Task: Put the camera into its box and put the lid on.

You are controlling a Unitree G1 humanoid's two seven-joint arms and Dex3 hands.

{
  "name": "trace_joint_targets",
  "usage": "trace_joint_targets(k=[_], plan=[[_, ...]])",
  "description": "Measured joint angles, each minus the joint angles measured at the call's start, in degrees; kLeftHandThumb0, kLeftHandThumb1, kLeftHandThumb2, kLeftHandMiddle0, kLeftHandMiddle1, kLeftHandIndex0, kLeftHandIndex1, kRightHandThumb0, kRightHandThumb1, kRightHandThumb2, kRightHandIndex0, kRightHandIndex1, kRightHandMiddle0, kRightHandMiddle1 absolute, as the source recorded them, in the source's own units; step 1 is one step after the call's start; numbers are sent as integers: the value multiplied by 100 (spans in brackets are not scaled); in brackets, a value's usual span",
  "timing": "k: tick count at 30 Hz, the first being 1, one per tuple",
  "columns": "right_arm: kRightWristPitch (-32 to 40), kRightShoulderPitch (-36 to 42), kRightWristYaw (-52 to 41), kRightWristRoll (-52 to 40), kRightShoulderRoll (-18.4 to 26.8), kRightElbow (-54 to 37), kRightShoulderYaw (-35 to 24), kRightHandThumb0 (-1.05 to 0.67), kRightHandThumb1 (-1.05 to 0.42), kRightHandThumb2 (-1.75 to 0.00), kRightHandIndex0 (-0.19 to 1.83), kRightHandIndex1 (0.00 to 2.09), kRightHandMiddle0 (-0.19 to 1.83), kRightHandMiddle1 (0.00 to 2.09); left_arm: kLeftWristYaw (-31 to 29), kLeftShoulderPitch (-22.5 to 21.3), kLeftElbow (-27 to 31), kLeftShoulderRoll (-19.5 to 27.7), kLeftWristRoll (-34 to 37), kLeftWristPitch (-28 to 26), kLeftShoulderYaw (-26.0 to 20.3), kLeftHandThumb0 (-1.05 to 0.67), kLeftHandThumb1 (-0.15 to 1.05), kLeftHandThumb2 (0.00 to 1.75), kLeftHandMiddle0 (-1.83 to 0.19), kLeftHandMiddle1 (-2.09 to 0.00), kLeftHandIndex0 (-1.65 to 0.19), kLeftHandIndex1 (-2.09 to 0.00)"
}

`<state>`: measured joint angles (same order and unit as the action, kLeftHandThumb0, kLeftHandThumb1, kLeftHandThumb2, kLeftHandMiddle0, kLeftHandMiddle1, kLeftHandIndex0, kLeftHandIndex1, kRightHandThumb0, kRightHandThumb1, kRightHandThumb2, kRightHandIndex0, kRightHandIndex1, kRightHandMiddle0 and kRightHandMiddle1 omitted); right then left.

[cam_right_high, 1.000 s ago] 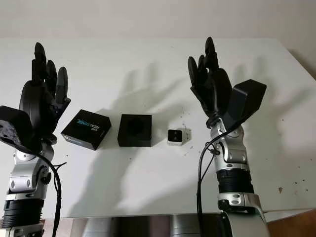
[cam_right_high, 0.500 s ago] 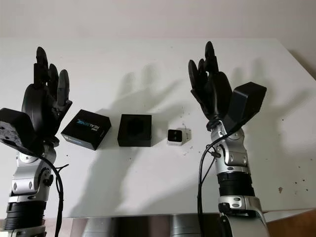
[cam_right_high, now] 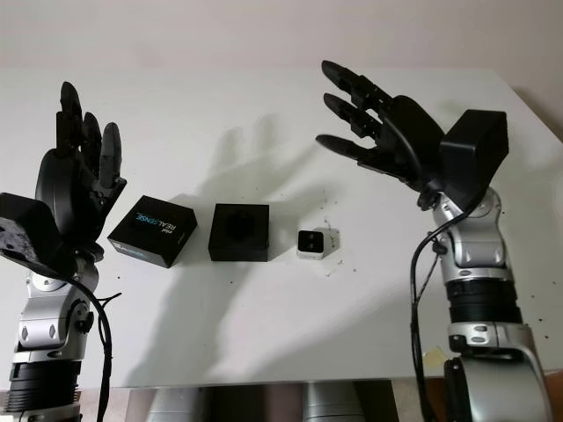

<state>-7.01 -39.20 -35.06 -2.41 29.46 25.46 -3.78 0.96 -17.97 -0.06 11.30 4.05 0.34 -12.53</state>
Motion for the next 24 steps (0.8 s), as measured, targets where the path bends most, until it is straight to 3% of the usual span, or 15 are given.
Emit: trace_joint_targets(k=[4, 7, 14, 18, 24], plan=[[-373, -150, -59, 429, 197, 274, 264, -36, -83, -4, 43, 20, 41, 20, 2, 0, 0, 6, 1, 6, -5, -60, 105, 53, 19, -2, 19, 0], [-1194, -260, 106, 1060, 412, 522, 566, -45, -82, -5, 47, 19, 46, 18, 3, -1, 2, 23, -16, -48, -7, -61, 105, 53, 19, -2, 19, 0], [-2695, -650, 178, 2057, 676, 752, 1294, -37, -80, -5, 43, 14, 45, 14, 50, -2, 148, 123, -200, -441, 3, -64, 105, 45, 19, -3, 19, 0], [-3657, -939, 385, 2636, 790, 1075, 1667, -42, -80, -5, 48, 15, 48, 15, -104, -2, 313, 133, 83, -589, -50, -53, 105, 35, 17, -2, 19, 0], [-4338, -1166, 569, 3037, 906, 1454, 1942, -43, -81, -6, 49, 14, 49, 15, -48, -2, 501, 151, 58, -758, -73, -48, 105, 25, 2, -10, 7, -7]])
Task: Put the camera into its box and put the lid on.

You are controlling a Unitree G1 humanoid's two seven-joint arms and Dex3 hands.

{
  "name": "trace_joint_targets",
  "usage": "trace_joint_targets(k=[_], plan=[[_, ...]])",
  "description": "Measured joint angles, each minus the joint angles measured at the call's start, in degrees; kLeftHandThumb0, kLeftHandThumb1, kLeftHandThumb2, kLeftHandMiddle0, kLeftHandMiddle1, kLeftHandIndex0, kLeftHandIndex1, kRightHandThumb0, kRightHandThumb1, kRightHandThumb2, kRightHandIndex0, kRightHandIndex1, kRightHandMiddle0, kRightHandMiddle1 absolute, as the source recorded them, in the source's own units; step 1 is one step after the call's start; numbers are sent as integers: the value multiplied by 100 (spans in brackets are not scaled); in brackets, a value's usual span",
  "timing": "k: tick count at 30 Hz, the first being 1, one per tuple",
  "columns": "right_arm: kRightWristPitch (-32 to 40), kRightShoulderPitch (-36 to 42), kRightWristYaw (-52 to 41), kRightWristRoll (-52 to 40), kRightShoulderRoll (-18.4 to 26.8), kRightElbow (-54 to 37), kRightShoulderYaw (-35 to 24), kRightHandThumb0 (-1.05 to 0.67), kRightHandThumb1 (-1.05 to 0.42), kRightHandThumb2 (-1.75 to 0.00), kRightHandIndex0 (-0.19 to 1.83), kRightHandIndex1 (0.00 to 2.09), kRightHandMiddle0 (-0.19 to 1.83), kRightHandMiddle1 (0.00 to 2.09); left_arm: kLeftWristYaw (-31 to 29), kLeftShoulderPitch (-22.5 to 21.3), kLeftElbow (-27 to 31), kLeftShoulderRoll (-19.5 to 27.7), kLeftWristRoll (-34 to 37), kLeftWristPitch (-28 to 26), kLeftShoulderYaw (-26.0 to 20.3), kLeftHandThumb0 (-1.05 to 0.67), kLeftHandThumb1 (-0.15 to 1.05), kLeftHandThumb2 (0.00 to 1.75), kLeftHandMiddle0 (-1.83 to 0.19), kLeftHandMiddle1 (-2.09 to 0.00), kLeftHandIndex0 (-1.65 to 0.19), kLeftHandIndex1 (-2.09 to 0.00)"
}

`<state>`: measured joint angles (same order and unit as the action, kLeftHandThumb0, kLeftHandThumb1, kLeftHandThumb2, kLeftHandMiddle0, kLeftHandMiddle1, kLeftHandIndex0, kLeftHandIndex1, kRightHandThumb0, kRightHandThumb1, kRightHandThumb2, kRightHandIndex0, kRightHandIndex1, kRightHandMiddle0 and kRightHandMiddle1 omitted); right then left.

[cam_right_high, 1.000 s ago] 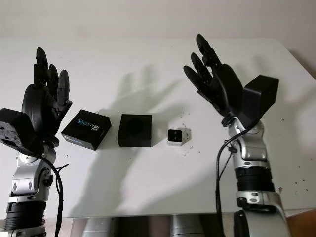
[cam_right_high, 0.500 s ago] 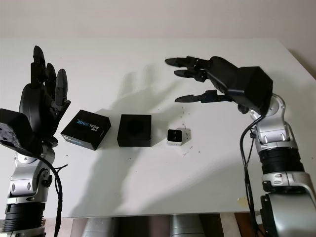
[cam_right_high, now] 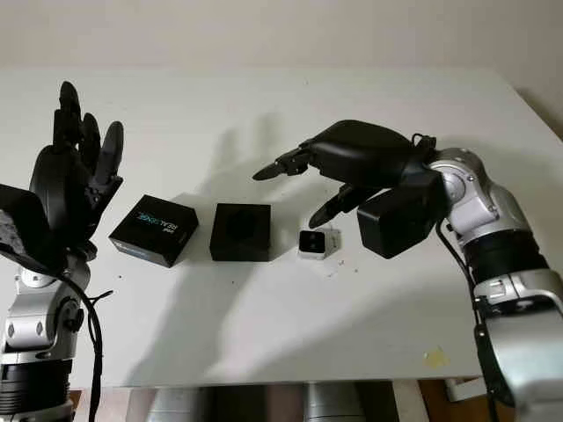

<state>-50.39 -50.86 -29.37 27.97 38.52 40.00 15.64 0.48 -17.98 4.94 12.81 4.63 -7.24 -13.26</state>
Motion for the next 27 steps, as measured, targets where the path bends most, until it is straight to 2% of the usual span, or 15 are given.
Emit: trace_joint_targets(k=[4, 7, 27], plan=[[-197, -24, 68, 148, 117, 81, 48, -40, -82, -6, 48, 12, 49, 14, 179, -1, 0, -6, -71, -47, -13, -49, 105, 19, -14, -14, -8, -15], [-333, -61, 171, 255, 224, 87, 53, -39, -83, -6, 47, 12, 49, 14, 233, -18, -15, -9, -115, -47, -12, -46, 105, 18, -18, -14, -10, -16], [-611, -364, 443, 735, 956, 69, 122, -39, -87, -6, 40, 6, 54, 20, 250, -129, -367, -20, -143, 82, 5, -33, 105, 23, -19, -10, -7, -16]])
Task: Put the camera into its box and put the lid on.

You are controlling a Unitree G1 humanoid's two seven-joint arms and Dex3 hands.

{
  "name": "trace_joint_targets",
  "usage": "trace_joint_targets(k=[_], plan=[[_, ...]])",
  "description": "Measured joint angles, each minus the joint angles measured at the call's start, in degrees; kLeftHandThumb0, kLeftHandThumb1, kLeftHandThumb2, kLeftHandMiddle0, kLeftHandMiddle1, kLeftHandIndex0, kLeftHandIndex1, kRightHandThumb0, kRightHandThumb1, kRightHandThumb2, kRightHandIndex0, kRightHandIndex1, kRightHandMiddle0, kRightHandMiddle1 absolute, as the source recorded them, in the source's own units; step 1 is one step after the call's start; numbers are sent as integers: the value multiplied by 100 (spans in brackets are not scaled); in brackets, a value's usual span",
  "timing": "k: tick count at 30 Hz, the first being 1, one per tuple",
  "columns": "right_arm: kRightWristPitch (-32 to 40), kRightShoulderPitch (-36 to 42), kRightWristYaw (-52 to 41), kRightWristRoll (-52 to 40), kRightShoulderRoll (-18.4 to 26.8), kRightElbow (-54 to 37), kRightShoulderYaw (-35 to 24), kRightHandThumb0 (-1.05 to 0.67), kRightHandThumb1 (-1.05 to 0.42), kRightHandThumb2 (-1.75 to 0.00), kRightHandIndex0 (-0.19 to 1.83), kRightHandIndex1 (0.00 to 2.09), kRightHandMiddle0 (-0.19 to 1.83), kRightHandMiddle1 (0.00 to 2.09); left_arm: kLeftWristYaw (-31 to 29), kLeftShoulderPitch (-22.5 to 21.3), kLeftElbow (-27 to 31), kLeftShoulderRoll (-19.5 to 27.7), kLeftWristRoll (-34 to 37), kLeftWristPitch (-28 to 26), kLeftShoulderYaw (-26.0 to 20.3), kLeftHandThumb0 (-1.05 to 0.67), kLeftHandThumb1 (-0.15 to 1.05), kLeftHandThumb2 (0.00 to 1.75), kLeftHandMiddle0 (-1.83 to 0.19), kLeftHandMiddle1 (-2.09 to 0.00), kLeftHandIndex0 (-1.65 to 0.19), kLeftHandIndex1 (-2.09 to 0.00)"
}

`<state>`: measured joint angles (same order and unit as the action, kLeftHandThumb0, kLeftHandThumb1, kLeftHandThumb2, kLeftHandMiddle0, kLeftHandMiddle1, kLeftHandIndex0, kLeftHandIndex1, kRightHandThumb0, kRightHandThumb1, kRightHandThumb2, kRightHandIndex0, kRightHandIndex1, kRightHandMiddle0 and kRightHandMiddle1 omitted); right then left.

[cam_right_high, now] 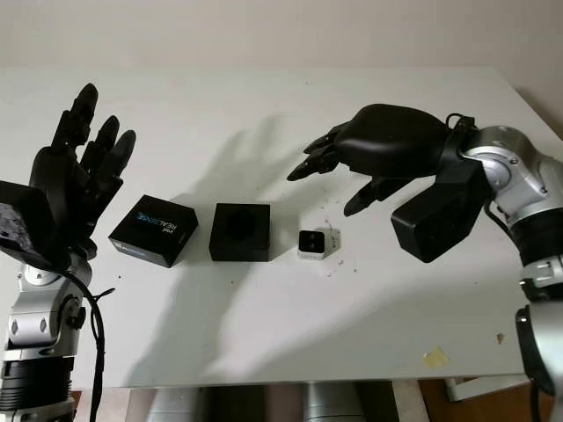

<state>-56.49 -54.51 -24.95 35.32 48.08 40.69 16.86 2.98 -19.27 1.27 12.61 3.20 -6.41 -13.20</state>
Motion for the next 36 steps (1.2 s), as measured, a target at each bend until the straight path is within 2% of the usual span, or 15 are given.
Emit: trace_joint_targets(k=[9, 15, 30, 36], plan=[[-275, 170, 745, 604, 43, -165, 106, -39, -88, -6, 34, 3, 52, 22, 12, -113, -113, 1, -34, 18, 25, -34, 105, 20, -22, -10, -11, -18], [-398, 339, 1203, 910, 48, -162, 224, -39, -91, -7, 30, 2, 48, 22, 133, -120, -106, 13, -164, 19, 25, -41, 105, 21, -25, -11, -14, -21], [-448, 516, 1558, 1121, 47, -162, 456, -42, -93, -6, 27, 4, 46, 31, 419, -125, -56, 34, -504, -73, 68, -46, 105, 22, -25, -9, -16, -24], [-434, 573, 1701, 1204, 47, -177, 514, -41, -96, -6, 26, 5, 41, 43, 425, -166, -56, 53, -540, -120, 72, -45, 105, 21, -26, -9, -17, -27]])
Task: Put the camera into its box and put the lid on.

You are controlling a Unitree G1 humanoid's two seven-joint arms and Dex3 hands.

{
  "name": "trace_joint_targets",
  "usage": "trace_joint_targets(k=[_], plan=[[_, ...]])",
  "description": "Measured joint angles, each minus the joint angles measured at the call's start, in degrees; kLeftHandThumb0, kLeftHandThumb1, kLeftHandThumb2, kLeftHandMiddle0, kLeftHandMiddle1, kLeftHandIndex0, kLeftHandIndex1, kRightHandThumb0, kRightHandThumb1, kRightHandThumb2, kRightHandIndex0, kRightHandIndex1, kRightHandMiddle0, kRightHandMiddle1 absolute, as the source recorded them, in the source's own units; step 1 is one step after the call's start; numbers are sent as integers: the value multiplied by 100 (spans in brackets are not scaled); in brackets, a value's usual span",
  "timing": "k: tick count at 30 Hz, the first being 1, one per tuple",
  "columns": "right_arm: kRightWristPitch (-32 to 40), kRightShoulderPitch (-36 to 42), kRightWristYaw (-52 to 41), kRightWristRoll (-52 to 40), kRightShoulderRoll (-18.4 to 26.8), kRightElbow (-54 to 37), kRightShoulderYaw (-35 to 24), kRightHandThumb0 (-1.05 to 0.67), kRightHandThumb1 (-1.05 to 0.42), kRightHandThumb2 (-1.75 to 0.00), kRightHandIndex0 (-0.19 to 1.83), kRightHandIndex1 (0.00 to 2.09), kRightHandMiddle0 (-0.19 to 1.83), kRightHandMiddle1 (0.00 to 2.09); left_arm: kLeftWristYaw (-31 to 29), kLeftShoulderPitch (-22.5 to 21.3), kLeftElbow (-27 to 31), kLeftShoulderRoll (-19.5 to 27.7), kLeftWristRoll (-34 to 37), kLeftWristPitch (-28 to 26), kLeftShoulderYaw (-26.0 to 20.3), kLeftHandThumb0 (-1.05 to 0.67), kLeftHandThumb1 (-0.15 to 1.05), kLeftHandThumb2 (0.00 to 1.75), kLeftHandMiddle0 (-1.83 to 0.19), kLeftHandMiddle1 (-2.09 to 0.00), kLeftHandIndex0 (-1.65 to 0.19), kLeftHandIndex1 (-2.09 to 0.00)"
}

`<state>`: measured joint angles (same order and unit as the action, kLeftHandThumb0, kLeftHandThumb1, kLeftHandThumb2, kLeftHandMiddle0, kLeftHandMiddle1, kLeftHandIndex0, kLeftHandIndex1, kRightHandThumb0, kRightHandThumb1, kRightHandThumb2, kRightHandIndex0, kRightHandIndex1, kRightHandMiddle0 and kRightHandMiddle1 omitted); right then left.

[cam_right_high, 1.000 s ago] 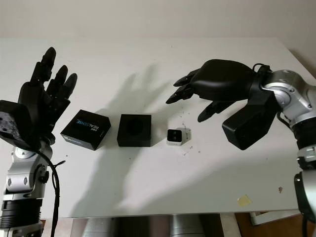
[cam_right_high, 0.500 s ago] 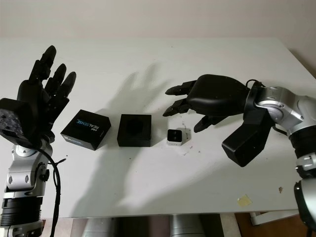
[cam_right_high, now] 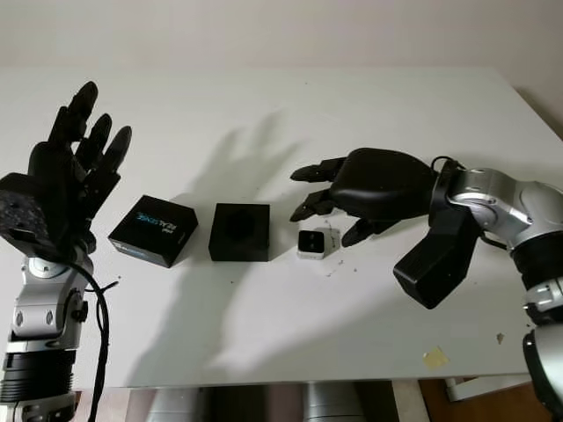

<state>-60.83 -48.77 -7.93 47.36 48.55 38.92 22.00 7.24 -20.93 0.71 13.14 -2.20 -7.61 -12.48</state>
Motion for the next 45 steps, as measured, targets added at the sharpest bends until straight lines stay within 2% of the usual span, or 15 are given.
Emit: trace_joint_targets(k=[2, 4, 8, 21, 22, 24, 27, 45], plan=[[5, 17, 13, 4, 0, -5, 10, -40, -97, -6, 25, 5, 35, 54, 0, -11, 0, 3, 0, -3, 1, -44, 105, 22, -26, -8, -17, -27], [6, 32, 24, 4, 0, -5, 18, -39, -97, -5, 26, 5, 24, 77, -1, -11, 0, 3, 1, -2, 1, -44, 105, 22, -26, -8, -16, -28], [-8, 42, 76, -10, -9, 4, 29, -37, -99, -6, 28, 7, 21, 87, -2, -10, 1, 3, 14, -1, 0, -44, 105, 21, -26, -8, -15, -29], [-166, 33, 625, 215, -79, 270, 223, -35, -98, -5, 30, 6, 19, 90, -41, -10, 48, 2, 62, -6, 1, -44, 105, 25, -27, -8, -12, -33], [-166, 31, 647, 219, -85, 279, 233, -35, -98, -5, 30, 6, 19, 90, -41, -10, 48, 2, 62, -6, 1, -44, 105, 25, -28, -8, -11, -40], [-165, 17, 651, 229, -103, 282, 250, -34, -97, -5, 29, 6, 18, 90, -45, -10, 48, 2, 69, -6, 1, -43, 105, 26, -29, -9, 6, -83], [-163, -8, 651, 234, -116, 282, 261, -34, -96, -5, 29, 6, 18, 89, -53, -10, 48, 1, 83, -6, 1, -43, 105, 26, -29, -9, 13, -99], [-117, -79, 581, 346, -118, 281, 392, -35, -97, -5, 29, 5, 18, 83, -65, -9, 48, 1, 110, -3, 4, -45, 105, 26, -32, -14, 18, -101]])
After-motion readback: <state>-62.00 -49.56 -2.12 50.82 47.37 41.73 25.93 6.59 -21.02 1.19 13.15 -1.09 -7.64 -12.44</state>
